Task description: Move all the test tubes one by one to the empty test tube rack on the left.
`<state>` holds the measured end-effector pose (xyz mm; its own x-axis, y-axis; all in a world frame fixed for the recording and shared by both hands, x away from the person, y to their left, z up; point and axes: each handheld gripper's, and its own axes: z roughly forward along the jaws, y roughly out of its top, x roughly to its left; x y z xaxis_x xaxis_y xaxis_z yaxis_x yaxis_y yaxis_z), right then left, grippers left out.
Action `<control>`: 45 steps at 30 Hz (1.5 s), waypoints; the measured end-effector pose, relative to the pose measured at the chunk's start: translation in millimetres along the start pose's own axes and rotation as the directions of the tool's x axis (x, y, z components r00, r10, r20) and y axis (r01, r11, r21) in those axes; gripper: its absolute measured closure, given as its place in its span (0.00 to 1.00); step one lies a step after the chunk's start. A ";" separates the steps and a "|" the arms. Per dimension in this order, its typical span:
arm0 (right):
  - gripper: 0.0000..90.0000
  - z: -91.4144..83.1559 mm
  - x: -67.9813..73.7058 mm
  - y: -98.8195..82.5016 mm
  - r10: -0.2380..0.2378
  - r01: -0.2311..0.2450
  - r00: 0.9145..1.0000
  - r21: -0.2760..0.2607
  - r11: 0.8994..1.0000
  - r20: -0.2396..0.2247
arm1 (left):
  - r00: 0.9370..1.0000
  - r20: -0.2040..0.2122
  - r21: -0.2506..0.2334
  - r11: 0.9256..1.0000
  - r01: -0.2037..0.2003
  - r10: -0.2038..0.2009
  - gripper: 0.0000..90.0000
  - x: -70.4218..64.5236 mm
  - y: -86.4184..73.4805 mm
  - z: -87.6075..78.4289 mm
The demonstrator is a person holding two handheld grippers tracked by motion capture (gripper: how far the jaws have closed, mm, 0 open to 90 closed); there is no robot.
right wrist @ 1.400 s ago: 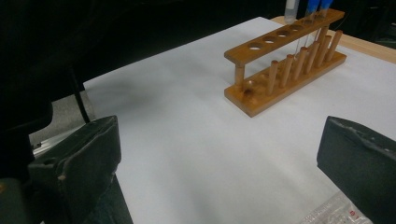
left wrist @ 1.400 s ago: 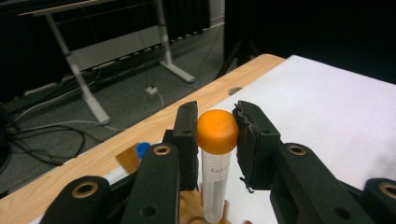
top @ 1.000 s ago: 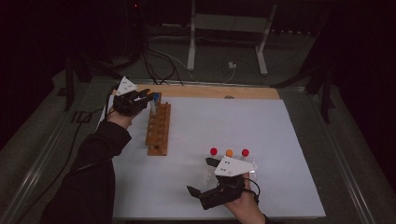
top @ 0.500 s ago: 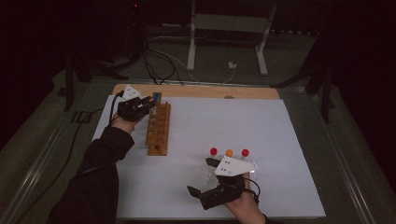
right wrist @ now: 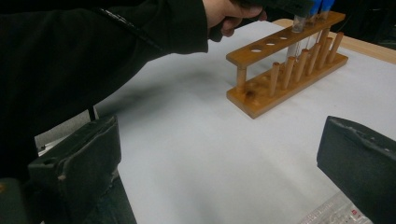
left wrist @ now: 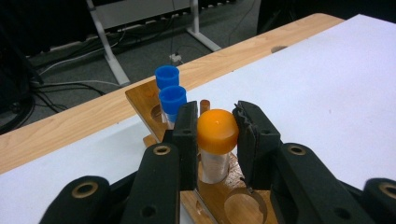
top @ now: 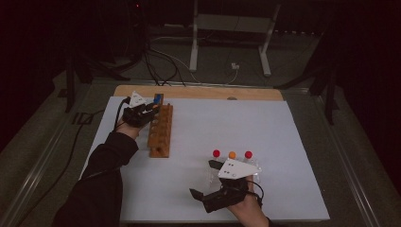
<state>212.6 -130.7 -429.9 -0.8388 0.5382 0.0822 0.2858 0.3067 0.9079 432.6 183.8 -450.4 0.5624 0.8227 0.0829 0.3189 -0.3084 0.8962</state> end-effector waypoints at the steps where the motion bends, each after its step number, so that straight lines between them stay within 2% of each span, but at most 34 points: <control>1: 0.00 -0.1 0.2 0.1 0.000 0.000 1.000 -0.001 1.000 -0.001 | 1.000 -0.003 0.001 1.000 -0.006 0.006 0.80 -0.8 -0.2 0.2; 5: 0.00 -0.3 1.1 0.3 -0.004 0.004 1.000 0.002 1.000 -0.003 | 1.000 0.009 0.009 1.000 0.007 -0.007 0.80 0.3 0.4 0.3; 10: 0.00 -0.9 0.6 0.8 -0.002 0.002 1.000 -0.002 1.000 -0.004 | 1.000 0.010 0.017 1.000 -0.001 0.001 0.80 0.0 1.1 0.5; 13: 0.00 -1.6 0.6 1.3 -0.005 0.005 1.000 -0.004 1.000 -0.003 | 1.000 0.015 0.016 1.000 0.019 -0.019 0.78 0.7 0.9 0.5; 16: 0.00 -2.8 0.0 1.5 0.002 -0.002 1.000 -0.008 1.000 -0.002 | 0.999 0.034 0.008 1.000 0.023 -0.023 0.69 -1.0 0.6 -2.7; 19: 0.00 -4.8 -1.5 2.1 -0.001 0.001 1.000 -0.012 1.000 0.004 | 0.998 0.050 0.003 1.000 0.024 -0.024 0.53 -3.4 2.2 -10.0; 23: 0.00 -7.7 -5.1 3.5 0.006 -0.005 1.000 -0.017 1.000 0.017 | 0.996 0.089 -0.018 0.999 0.033 -0.031 0.42 -4.8 4.9 -24.3; 24: 0.00 -8.5 -6.0 3.8 0.001 -0.001 1.000 -0.017 1.000 0.021 | 0.996 0.081 -0.015 1.000 0.028 -0.027 0.35 -6.7 5.8 -27.8; 27: 0.00 -12.4 -9.9 5.9 0.003 -0.002 0.999 -0.023 1.000 0.038 | 0.994 0.103 -0.008 1.000 0.029 -0.028 0.17 -11.8 7.4 -39.4; 30: 0.00 -18.1 -14.3 8.3 0.006 -0.004 0.998 -0.034 0.999 0.056 | 0.989 0.143 -0.002 1.000 0.028 -0.027 0.10 -17.4 7.5 -52.3; 32: 0.00 -21.7 -17.2 9.2 0.009 -0.006 0.997 -0.041 0.999 0.070 | 0.983 0.181 -0.010 0.999 0.034 -0.031 0.08 -21.7 6.9 -61.7; 35: 0.00 -26.4 -21.2 9.3 0.015 -0.011 0.995 -0.046 0.999 0.094 | 0.973 0.230 -0.024 1.000 0.018 -0.012 0.03 -30.4 4.8 -76.2; 38: 0.00 -30.1 -24.7 6.4 0.026 -0.020 0.993 -0.050 0.999 0.116 | 0.964 0.266 -0.033 0.999 0.012 -0.003 0.02 -39.8 1.3 -89.3; 39: 0.00 -30.8 -25.6 4.7 0.031 -0.024 0.991 -0.050 0.998 0.129 | 0.959 0.284 -0.035 0.999 0.012 -0.001 0.02 -42.7 -0.3 -93.6; 42: 0.00 -33.6 -28.4 -0.7 0.036 -0.029 0.987 -0.043 0.999 0.156 | 0.949 0.314 -0.039 0.999 0.003 0.009 0.02 -51.6 -6.1 -105.0; 43: 0.00 -34.8 -29.2 -2.5 0.035 -0.030 0.986 -0.038 0.999 0.163 | 0.948 0.317 -0.040 0.999 0.000 0.013 0.02 -55.1 -8.1 -108.5; 45: 0.00 -37.5 -31.3 -6.4 0.041 -0.035 0.982 -0.036 0.999 0.182 | 0.941 0.337 -0.044 0.999 -0.001 0.015 0.02 -60.3 -12.7 -115.5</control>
<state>219.7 -179.0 -422.9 -0.7280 0.6842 0.0435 0.2982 0.2589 0.9187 306.4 193.3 -416.5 0.7915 0.6086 -0.0551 0.2849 -0.2877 0.9144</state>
